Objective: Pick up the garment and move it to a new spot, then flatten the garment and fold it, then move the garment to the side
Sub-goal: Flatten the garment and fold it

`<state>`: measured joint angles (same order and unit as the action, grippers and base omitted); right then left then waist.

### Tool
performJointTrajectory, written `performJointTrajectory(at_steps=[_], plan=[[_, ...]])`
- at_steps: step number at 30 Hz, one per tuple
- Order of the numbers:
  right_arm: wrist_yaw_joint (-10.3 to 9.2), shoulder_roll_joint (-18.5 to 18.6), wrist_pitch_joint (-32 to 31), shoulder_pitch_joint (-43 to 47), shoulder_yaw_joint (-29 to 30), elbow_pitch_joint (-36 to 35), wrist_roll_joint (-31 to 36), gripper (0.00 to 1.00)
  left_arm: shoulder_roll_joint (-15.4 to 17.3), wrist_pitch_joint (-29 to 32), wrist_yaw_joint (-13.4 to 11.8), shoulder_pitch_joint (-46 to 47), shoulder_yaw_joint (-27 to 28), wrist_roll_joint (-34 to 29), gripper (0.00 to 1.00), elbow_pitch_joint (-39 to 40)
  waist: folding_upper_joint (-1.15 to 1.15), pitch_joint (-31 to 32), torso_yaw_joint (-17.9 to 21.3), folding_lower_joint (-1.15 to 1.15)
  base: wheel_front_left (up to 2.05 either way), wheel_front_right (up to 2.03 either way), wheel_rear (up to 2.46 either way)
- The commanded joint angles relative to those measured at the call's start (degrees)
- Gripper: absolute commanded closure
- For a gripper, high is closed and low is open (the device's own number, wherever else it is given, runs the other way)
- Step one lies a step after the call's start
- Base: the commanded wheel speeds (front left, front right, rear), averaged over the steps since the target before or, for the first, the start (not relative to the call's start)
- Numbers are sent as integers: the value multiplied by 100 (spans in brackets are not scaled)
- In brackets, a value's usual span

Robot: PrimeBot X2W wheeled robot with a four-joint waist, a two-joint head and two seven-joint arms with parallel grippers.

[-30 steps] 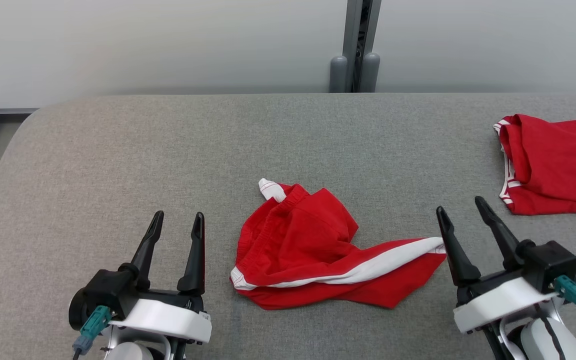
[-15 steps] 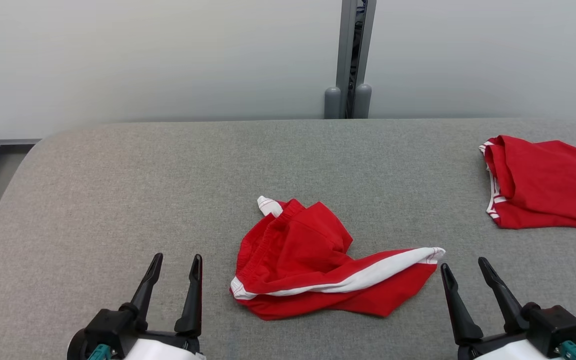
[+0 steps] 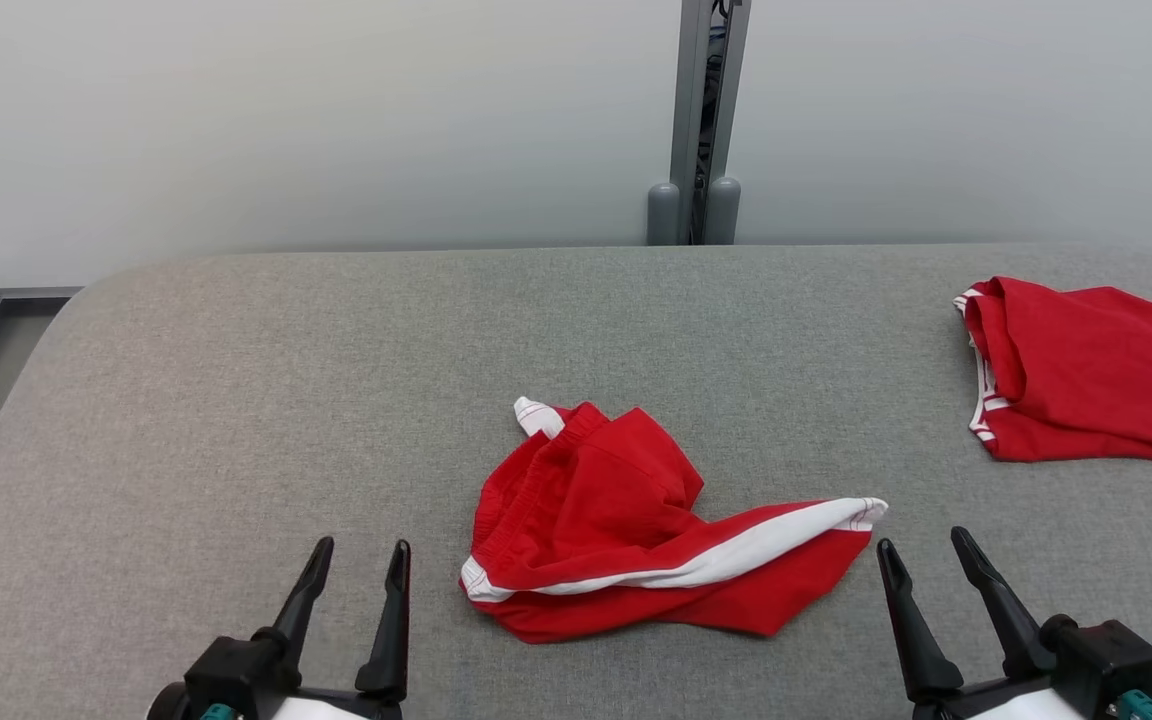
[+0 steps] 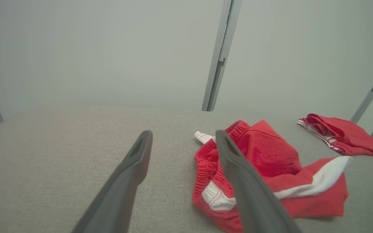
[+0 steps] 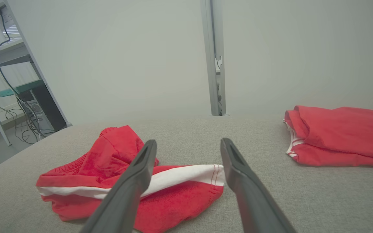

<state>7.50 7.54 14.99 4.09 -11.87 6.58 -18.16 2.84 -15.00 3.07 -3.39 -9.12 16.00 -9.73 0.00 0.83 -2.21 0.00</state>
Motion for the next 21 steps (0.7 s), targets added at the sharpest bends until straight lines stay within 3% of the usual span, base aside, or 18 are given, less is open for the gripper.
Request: performJointTrajectory(at_steps=[1,9,21], plan=[[-1,52,35,-34,-14,1,-43,0,16,-18,73,5,-25,-75,0,-102,0,-12,2,0,0,0,0],[-1,131,34,-138,-75,-67,-105,0,346,-19,397,374,-612,-335,0,-810,0,-84,42,0,0,0,0],[-1,276,35,-391,-162,-161,-107,0,943,298,445,1527,-1860,-36,0,-1866,0,-434,171,0,0,0,0]])
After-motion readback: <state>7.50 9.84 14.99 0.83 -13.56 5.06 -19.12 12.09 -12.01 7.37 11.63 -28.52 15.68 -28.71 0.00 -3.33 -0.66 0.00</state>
